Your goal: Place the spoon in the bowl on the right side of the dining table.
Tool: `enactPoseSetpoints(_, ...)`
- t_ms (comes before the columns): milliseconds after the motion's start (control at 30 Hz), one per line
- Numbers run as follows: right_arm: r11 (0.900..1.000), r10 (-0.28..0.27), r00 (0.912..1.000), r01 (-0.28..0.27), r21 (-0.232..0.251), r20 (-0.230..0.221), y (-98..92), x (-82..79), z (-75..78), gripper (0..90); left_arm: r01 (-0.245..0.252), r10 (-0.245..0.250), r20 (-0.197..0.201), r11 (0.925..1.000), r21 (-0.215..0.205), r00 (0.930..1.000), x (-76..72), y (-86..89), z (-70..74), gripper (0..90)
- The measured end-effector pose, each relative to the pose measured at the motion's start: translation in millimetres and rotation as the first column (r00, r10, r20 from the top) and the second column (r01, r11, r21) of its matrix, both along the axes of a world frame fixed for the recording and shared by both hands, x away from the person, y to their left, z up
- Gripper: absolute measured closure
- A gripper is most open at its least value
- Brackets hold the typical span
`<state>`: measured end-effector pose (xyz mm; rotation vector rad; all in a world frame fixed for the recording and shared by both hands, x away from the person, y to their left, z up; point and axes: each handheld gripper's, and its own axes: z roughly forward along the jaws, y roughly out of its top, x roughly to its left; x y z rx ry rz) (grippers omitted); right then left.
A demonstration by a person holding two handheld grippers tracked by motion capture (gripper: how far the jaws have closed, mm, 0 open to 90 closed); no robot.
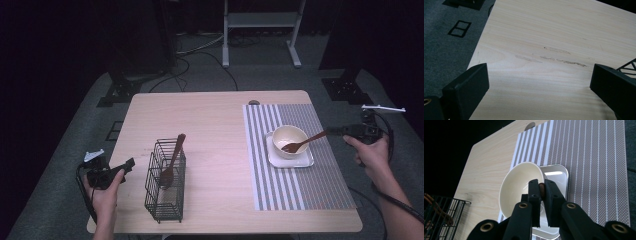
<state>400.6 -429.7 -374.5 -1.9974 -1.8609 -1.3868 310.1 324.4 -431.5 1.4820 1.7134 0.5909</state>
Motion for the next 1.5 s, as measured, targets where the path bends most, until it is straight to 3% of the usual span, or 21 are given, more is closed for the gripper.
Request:
enactPoseSetpoints(233,1.000,-0.012,0.9998,0.012,0.023,-0.013,-4.4,-2.6,-11.0,81.9,0.002,-0.002,0.000,1.0000,0.000,1.0000,0.1,-0.5,-0.3,1.2)
enactPoseSetpoints(800,0.999,-0.004,0.9991,0.006,0.045,-0.041,-10.5,-15.4,-30.0,62.6,0.006,-0.006,-0.001,1.0000,-0.002,1.0000,0.2,-1.5,-0.1,1.2)
enactPoseSetpoints(1500,0.996,0.077,0.9963,-0.075,0.052,-0.039,6.1,-36.1,-38.7,56.0,0.007,-0.007,0.001,1.0000,-0.003,1.0000,0.5,-2.1,0.2,1.2)
